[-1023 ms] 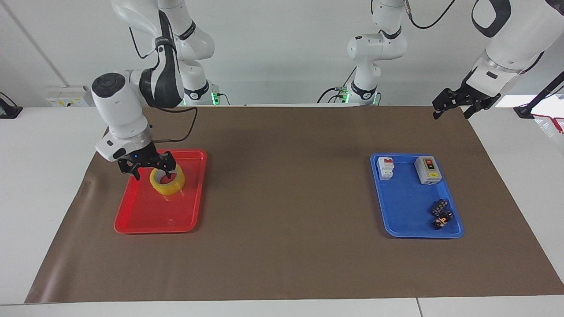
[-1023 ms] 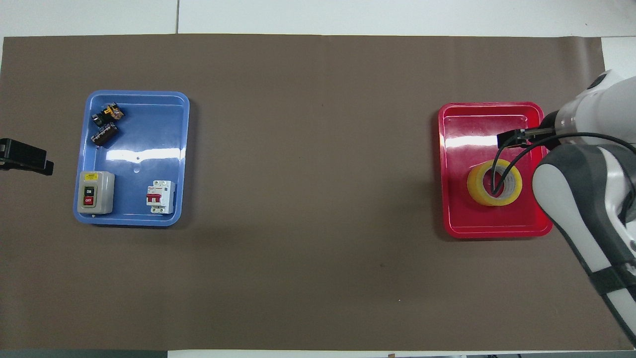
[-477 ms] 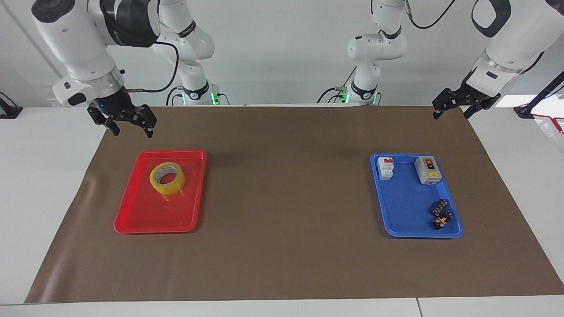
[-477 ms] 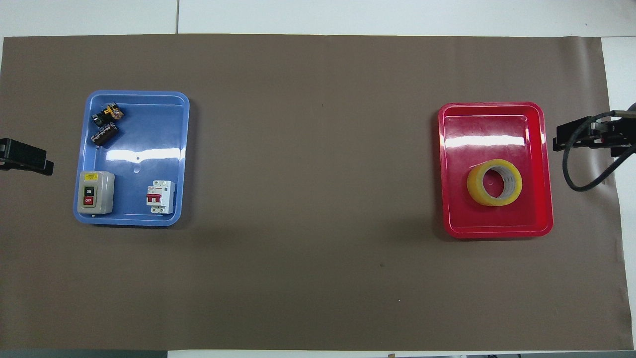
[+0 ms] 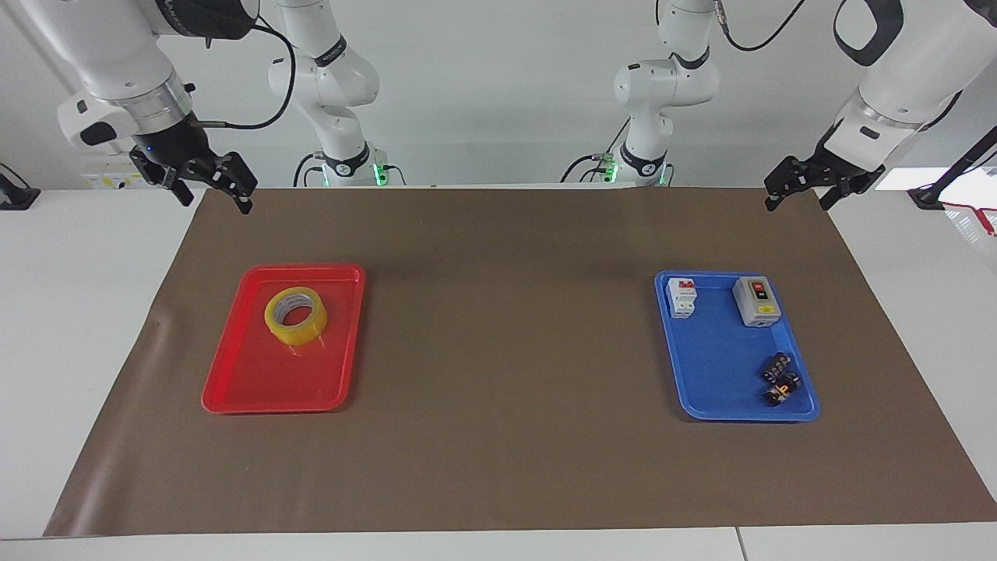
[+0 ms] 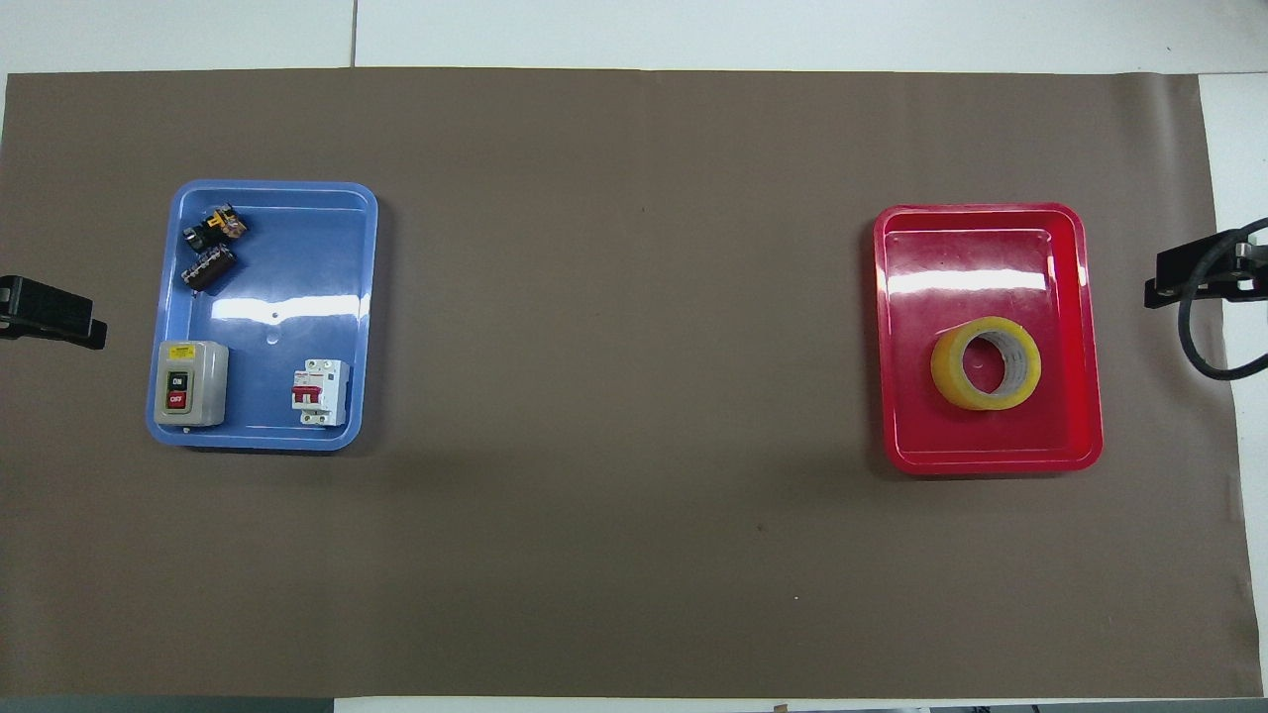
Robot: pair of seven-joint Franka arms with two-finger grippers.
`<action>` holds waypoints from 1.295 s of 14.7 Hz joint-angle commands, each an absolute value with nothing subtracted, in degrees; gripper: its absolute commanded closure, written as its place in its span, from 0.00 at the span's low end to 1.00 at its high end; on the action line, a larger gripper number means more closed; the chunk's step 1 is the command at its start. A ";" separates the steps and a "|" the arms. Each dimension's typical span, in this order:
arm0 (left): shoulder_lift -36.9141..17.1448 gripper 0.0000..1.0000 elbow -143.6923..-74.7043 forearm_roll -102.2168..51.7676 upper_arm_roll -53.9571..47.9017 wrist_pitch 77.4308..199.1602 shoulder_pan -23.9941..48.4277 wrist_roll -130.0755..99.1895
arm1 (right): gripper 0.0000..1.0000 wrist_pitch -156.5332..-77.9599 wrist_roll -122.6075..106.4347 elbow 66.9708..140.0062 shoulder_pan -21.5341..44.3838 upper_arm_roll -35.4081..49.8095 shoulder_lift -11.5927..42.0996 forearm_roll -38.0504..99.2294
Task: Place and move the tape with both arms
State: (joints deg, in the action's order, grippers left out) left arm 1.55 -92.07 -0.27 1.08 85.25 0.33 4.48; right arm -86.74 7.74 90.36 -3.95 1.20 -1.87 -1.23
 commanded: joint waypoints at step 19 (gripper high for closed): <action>3.25 0.00 -94.04 0.53 1.05 85.78 0.53 4.66 | 0.00 -82.00 3.88 86.75 -1.58 1.49 -1.49 -2.81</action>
